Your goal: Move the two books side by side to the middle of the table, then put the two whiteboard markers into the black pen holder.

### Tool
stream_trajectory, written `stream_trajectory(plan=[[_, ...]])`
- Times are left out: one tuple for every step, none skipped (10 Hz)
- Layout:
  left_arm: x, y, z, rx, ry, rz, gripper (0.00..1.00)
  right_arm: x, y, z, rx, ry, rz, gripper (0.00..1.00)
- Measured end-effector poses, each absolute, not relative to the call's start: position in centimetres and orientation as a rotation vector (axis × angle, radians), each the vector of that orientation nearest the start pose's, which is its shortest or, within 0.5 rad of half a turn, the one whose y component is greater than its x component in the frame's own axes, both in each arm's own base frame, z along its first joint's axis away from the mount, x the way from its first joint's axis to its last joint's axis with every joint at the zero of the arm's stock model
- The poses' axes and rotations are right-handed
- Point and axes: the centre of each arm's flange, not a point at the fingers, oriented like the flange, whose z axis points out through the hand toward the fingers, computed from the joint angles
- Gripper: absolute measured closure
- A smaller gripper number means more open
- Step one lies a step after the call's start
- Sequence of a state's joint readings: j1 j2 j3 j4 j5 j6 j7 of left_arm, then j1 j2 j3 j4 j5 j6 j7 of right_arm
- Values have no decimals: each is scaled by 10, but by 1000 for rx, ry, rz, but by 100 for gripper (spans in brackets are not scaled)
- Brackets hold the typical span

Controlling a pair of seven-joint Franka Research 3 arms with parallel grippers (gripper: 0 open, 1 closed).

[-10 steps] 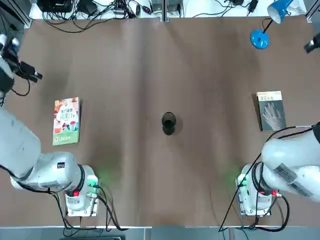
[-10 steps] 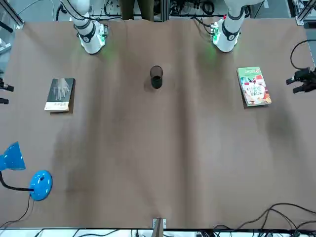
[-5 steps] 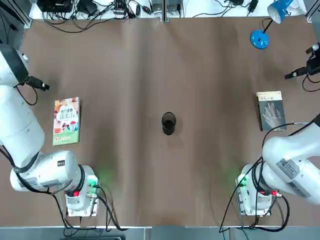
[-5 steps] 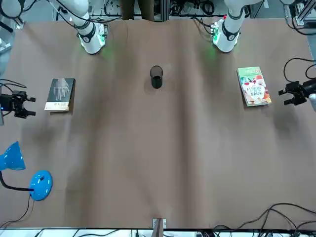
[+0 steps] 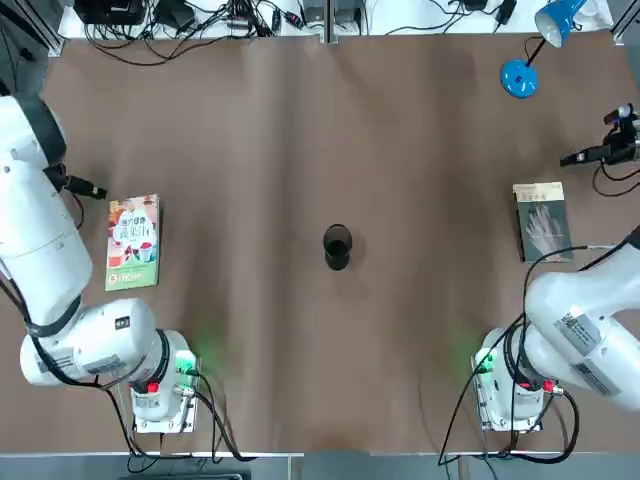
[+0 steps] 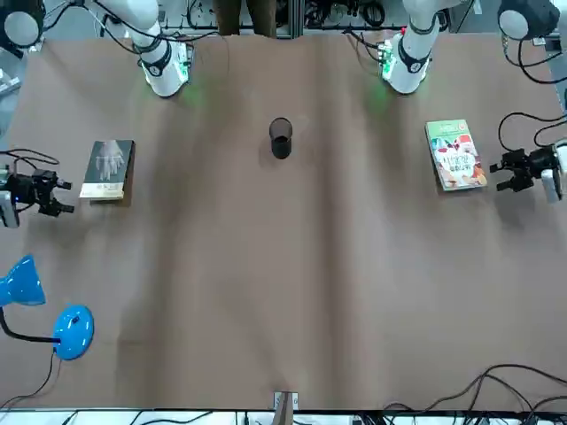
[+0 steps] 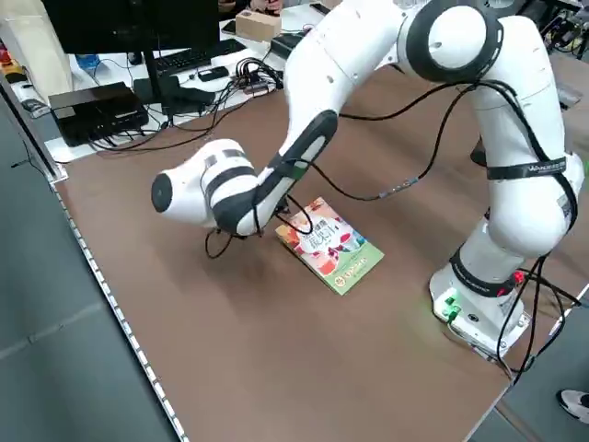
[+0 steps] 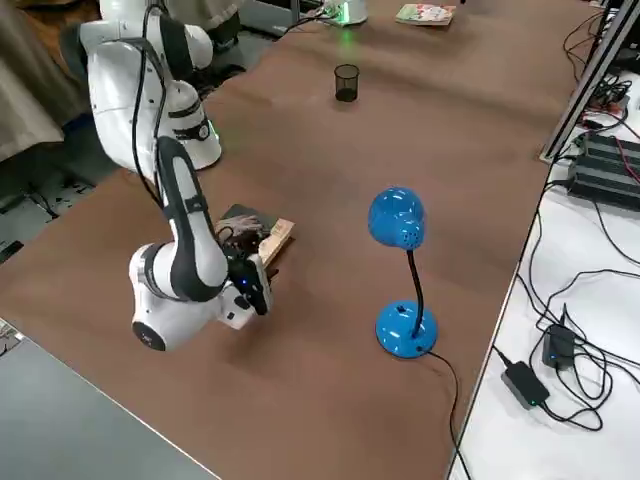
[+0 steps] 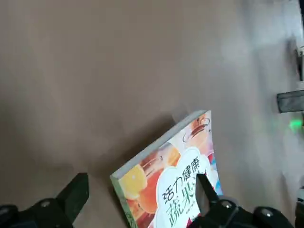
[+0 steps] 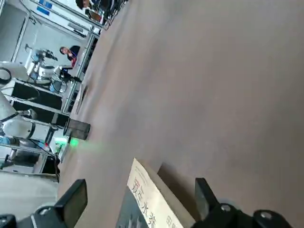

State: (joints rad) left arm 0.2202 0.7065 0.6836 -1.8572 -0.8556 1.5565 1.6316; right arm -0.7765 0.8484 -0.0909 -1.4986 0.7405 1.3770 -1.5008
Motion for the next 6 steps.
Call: stream_trajectory(plan=[[404,378,173,2288,-338,154,1,457,-404,147,-1980,-373,-295,0],[397,384,168,2277,-316,177,1,456,-403,141,-1974,-368,-292,0],[390,390,160,2255,-286,211,1,456,-403,139,-1973,-363,-289,0],[384,392,148,2226,-251,248,3,456,-404,138,-1973,-360,-288,0],[381,392,137,2198,-226,272,4,454,-404,136,-1971,-356,-287,0],[383,387,129,2171,-220,277,4,452,-404,130,-1966,-348,-283,0]])
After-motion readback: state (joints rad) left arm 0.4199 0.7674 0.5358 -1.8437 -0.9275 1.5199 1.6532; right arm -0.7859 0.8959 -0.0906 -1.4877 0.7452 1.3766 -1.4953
